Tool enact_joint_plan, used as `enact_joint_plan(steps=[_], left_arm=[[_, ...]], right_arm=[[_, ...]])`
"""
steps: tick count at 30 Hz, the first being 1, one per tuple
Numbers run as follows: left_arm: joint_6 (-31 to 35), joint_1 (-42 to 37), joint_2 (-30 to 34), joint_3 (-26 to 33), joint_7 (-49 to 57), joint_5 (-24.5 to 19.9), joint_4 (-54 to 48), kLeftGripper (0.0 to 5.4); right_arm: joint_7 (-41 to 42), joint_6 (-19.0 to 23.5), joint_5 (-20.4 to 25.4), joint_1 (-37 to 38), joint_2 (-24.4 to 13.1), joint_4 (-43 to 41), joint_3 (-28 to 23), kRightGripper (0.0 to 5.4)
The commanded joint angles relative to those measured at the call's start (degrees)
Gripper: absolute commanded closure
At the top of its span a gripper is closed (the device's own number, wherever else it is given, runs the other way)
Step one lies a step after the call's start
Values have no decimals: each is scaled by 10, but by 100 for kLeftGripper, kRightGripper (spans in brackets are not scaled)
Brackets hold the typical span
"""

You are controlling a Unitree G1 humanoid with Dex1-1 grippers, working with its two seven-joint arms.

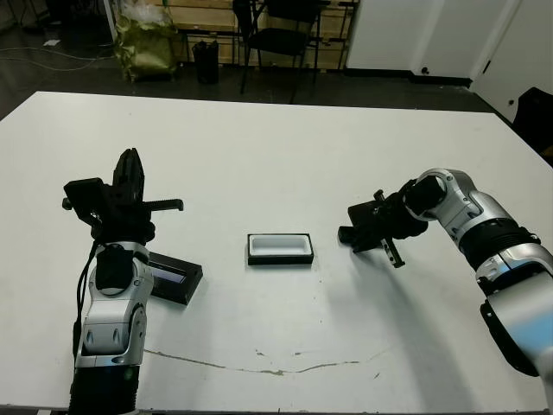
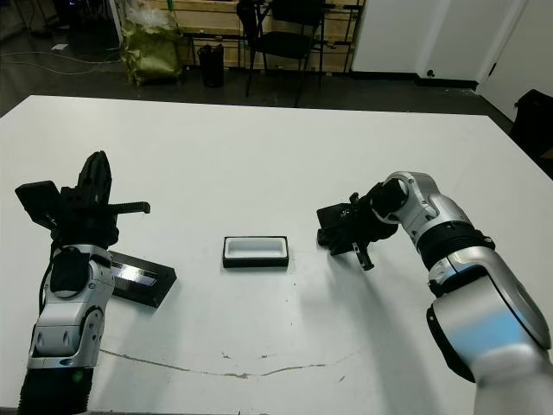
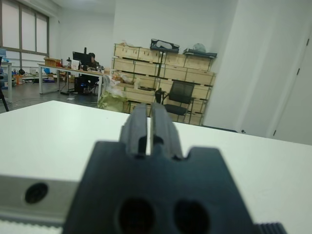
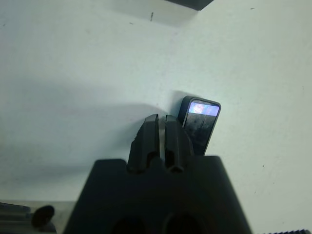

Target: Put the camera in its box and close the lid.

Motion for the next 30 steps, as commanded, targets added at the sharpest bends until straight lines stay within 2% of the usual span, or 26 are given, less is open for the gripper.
enact_joint_plan(steps=[1,7,11,15,17,20,30], left_arm=[[15,8,-3,-1,5,8,2,539],[9,8,-5,-1,1,3,4,539],[17,9,-7,-2,8,8,-1,539],[9,9,-5,-2,4,9,4,539],[8,9,-6,-2,4,8,5,539],[10,9,-5,-2,4,9,4,539],[20,9,-8,-1,7,9,-1,539]], right_arm=[[-4,-15,-14,15,20,31,12,540],[-2,-3,-11,10,22,14,8,540],[1,26,-15,6,33,20,10,540],[2,30,-17,0,38,19,12,540],[7,19,-21,-2,35,1,17,540],[14,34,-17,-3,36,-7,11,540],[-9,35,-25,-8,44,31,11,540]])
